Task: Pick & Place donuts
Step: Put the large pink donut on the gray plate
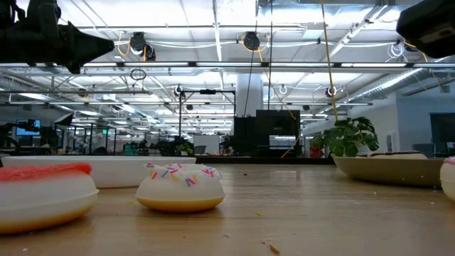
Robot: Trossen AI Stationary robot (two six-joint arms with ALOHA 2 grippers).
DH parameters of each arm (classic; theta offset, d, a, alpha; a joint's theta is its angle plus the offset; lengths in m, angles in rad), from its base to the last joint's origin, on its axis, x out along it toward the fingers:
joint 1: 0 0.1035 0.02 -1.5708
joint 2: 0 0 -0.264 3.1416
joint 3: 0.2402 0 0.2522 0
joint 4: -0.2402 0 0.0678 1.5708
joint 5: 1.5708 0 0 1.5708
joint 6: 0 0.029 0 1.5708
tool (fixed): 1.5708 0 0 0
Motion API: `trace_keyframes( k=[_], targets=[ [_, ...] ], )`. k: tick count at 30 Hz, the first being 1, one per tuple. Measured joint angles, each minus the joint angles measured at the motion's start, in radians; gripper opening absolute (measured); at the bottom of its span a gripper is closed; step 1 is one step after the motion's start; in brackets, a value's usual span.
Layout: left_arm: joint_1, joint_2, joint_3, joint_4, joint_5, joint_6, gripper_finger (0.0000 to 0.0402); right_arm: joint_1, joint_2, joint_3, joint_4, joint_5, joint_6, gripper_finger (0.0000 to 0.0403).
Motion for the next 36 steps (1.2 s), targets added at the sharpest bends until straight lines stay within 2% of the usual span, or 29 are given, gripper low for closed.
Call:
trace_keyframes(
  k=[9,18,28,32,36],
  targets=[
    [0.000,0.000,0.000,-0.005,0.000,0.000,0.0037,-0.006,0.060,0.000,-0.035,0.001,-0.027,0.0169],
    [0.000,0.000,0.000,-0.005,0.000,0.000,0.0037,-0.007,0.072,-0.002,-0.087,0.000,-0.020,0.0171],
    [0.000,0.000,0.000,-0.006,0.000,0.001,0.0037,-0.014,0.065,-0.119,0.051,-0.049,-0.017,0.0159],
    [0.000,0.000,0.000,-0.006,0.000,0.005,0.0037,-0.014,0.060,-0.102,0.037,-0.045,-0.020,0.0131],
    [0.000,0.000,0.000,-0.006,0.000,0.005,0.0037,-0.014,0.068,-0.036,-0.028,-0.028,-0.049,0.0080]
  ],
)
